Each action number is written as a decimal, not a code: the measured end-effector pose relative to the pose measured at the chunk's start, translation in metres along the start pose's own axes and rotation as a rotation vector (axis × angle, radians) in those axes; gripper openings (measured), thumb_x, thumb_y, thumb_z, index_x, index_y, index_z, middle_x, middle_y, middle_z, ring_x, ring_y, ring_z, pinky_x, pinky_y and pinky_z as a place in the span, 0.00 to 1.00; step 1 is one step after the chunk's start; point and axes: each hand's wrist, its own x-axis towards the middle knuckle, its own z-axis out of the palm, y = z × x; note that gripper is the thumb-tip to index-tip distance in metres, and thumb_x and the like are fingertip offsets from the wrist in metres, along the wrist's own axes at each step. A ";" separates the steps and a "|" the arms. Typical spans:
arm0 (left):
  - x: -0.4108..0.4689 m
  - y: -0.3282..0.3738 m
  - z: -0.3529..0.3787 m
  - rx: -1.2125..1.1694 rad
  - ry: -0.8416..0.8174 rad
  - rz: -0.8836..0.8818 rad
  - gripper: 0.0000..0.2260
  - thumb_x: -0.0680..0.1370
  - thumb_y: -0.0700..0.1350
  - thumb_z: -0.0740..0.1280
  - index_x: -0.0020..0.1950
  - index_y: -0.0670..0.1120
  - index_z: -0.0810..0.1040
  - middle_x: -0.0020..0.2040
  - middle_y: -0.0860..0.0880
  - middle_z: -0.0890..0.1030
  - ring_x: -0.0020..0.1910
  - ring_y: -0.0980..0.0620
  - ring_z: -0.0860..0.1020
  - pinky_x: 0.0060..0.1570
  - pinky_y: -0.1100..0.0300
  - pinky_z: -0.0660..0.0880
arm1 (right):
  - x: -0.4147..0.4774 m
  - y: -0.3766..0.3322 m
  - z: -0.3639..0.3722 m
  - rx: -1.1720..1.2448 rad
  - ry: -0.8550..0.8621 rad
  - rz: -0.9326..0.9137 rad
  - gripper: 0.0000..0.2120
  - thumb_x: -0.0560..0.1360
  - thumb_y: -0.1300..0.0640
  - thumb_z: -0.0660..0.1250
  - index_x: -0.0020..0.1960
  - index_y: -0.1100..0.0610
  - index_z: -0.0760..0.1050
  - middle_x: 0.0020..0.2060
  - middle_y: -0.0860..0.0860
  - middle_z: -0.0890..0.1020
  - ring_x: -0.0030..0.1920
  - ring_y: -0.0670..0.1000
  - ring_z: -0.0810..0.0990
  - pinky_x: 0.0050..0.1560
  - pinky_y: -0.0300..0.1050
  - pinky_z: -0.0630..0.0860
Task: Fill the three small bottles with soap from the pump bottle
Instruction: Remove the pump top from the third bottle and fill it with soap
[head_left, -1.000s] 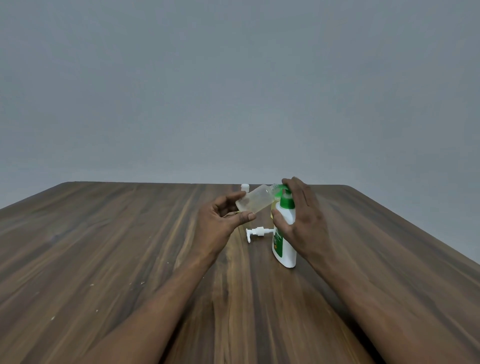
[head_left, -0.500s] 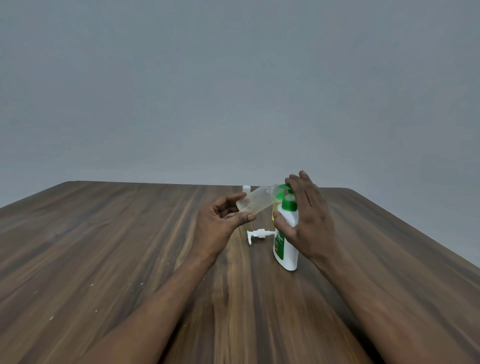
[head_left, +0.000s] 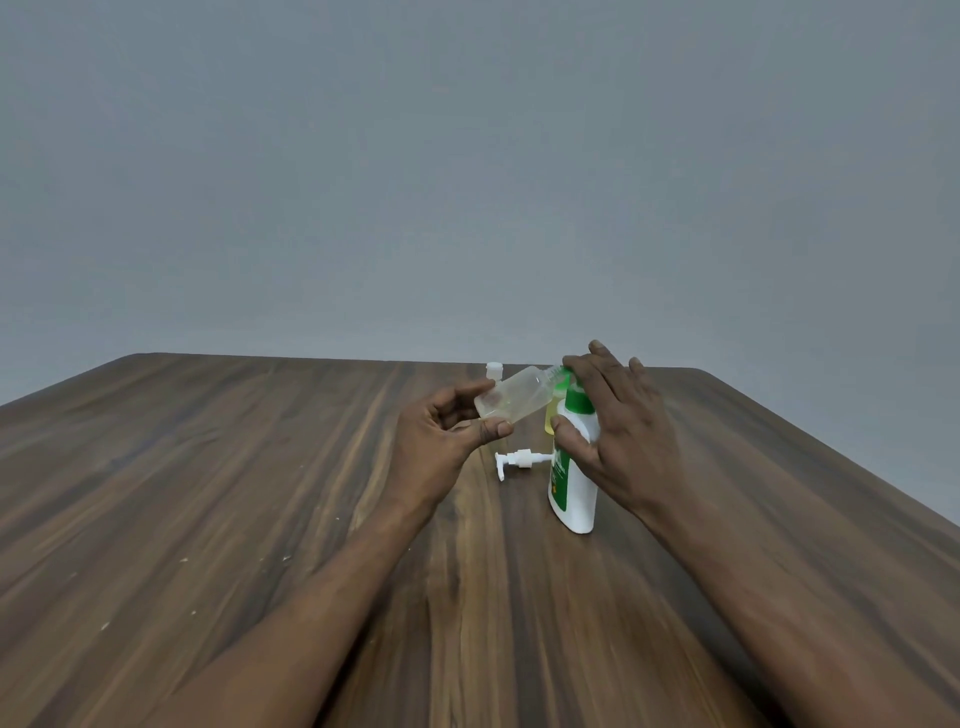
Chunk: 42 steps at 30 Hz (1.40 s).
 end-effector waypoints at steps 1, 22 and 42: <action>0.000 0.000 0.000 -0.001 -0.003 -0.001 0.22 0.67 0.34 0.79 0.60 0.42 0.83 0.52 0.46 0.87 0.53 0.49 0.85 0.55 0.55 0.82 | 0.000 -0.001 0.000 -0.002 -0.002 0.000 0.25 0.75 0.47 0.61 0.68 0.57 0.72 0.64 0.50 0.77 0.75 0.52 0.66 0.73 0.60 0.63; -0.001 -0.002 -0.001 -0.035 -0.009 -0.004 0.22 0.68 0.33 0.78 0.61 0.40 0.82 0.54 0.45 0.86 0.54 0.48 0.85 0.55 0.54 0.81 | -0.001 -0.009 -0.003 0.025 -0.011 0.075 0.27 0.77 0.43 0.58 0.69 0.58 0.72 0.65 0.52 0.76 0.73 0.53 0.69 0.74 0.57 0.63; 0.000 -0.002 -0.001 -0.048 -0.006 -0.006 0.22 0.67 0.33 0.78 0.60 0.41 0.82 0.54 0.45 0.86 0.54 0.47 0.85 0.54 0.56 0.82 | 0.000 -0.013 -0.009 0.087 -0.002 0.120 0.29 0.72 0.47 0.62 0.70 0.58 0.70 0.65 0.53 0.75 0.69 0.54 0.70 0.67 0.58 0.70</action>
